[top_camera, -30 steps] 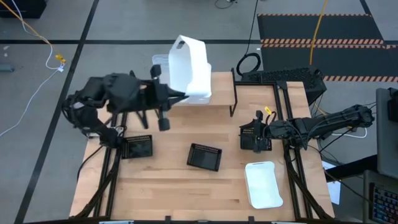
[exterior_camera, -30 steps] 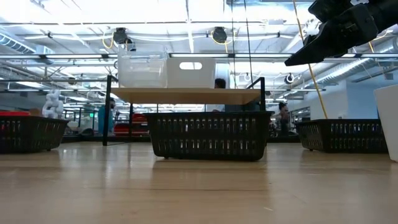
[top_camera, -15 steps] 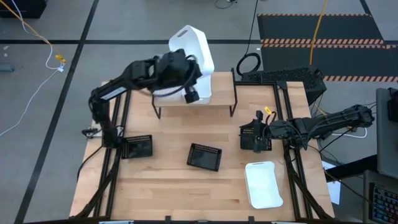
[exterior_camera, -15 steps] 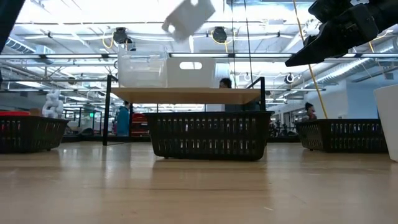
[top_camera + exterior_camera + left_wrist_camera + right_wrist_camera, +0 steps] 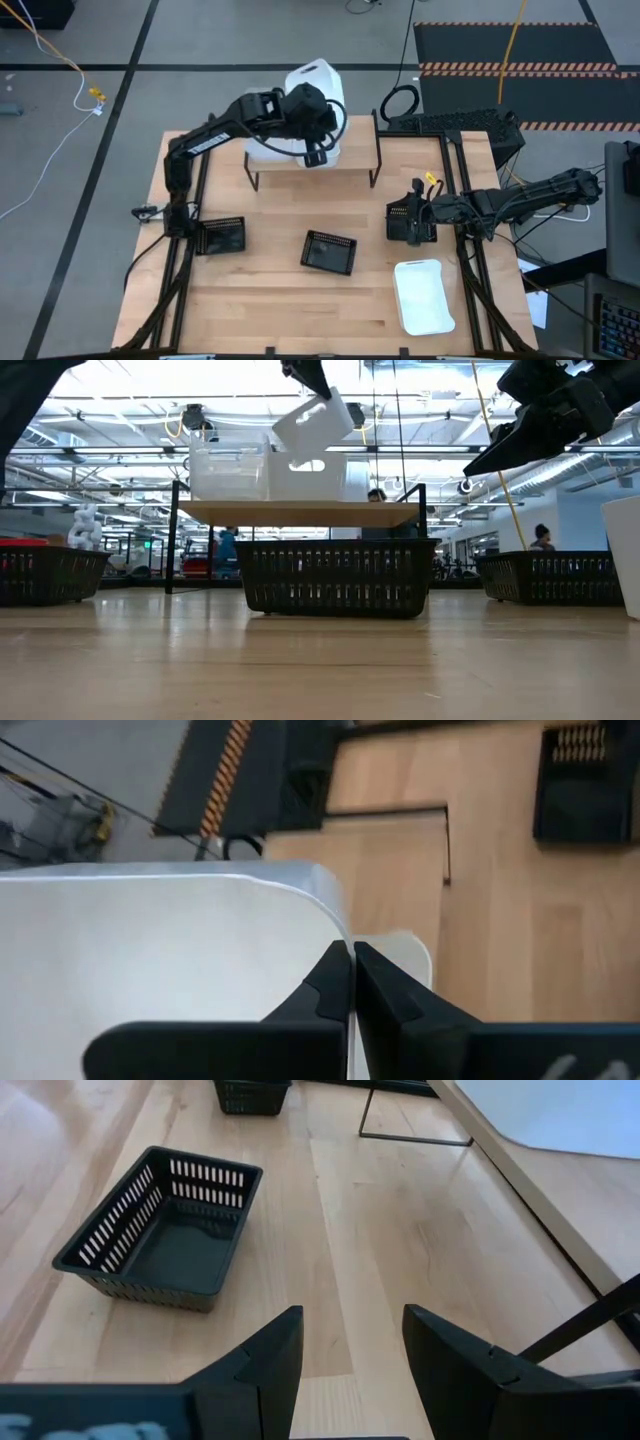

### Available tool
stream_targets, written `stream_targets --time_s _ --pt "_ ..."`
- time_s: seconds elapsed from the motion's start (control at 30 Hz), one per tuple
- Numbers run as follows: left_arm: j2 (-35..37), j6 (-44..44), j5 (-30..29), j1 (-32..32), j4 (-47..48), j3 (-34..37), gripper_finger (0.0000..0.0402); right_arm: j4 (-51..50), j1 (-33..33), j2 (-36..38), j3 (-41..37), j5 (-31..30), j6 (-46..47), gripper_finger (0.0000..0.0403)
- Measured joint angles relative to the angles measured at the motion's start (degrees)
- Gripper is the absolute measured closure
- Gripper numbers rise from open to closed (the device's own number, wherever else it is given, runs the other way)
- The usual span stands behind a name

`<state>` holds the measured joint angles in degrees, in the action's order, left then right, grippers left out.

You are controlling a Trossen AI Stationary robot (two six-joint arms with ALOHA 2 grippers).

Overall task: Stack baskets on shelf by color
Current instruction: Stack the left white bin on top of the white bin on the shelf

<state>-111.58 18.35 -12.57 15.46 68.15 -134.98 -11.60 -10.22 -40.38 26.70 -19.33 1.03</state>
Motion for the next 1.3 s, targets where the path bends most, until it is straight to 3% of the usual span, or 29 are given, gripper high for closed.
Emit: stream_targets --time_s 0.33,0.67,1.03,1.3 --pt "-0.44 -1.69 0.23 -1.00 3.30 0.00 0.0396 -0.28 0.00 0.00 0.00 -0.07 0.03 0.0234" --pt "-0.43 -3.92 0.03 -1.25 8.03 -0.02 0.0337 0.17 0.00 0.00 -0.02 -0.07 0.35 0.0234" --pt "-0.52 -6.51 0.00 -1.25 7.98 0.01 0.0319 0.17 0.00 0.00 -0.02 -0.08 0.31 0.0234" --pt "-0.66 -7.11 -0.12 -0.58 7.97 5.87 0.0310 -0.30 0.00 0.00 -0.02 -0.07 0.37 0.0234"
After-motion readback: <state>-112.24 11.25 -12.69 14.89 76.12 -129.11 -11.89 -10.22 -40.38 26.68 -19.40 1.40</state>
